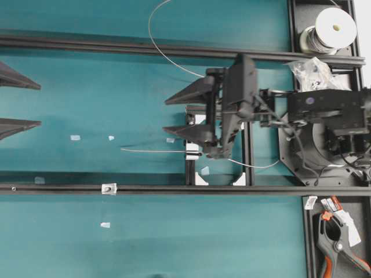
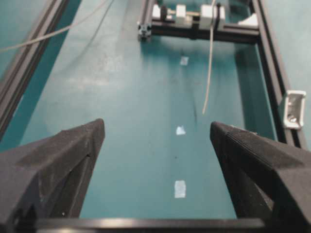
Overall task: Insert the wire through the hole in the metal fitting.
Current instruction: 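Move the right gripper over the thin grey wire inside the frame, then lower the right gripper and close it on the grey wire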
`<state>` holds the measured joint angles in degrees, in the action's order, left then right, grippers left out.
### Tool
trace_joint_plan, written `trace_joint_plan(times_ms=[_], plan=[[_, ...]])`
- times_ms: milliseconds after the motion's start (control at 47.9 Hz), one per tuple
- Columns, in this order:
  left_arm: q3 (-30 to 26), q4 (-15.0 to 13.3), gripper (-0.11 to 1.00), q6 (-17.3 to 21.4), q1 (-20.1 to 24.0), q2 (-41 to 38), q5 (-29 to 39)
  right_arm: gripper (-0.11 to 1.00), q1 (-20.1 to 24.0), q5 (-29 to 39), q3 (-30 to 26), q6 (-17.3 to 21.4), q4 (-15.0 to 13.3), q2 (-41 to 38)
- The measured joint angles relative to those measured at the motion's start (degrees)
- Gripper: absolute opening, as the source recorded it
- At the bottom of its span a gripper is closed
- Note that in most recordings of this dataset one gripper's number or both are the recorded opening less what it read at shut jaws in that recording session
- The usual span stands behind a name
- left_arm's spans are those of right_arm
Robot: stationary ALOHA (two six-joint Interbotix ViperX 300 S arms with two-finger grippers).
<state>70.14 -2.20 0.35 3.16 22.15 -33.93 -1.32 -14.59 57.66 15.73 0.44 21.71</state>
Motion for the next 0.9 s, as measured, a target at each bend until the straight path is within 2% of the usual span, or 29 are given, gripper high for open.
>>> trace_joint_plan(times_ms=[271, 480, 897], plan=[[-0.2, 0.0, 0.76, -0.6, -0.2, -9.3, -6.9, 0.77, 1.4, -0.4, -1.6, 0.0, 0.0, -8.0], [-1.2, 0.0, 0.76, -0.7, -1.2, -16.2, -12.9, 0.77, 2.0, -1.6, -1.8, 0.0, -0.1, -10.7], [-4.5, 0.0, 0.75, -2.8, -2.9, -26.6, -16.1, 0.77, 4.7, -2.6, -1.8, 1.4, -0.1, -15.7]])
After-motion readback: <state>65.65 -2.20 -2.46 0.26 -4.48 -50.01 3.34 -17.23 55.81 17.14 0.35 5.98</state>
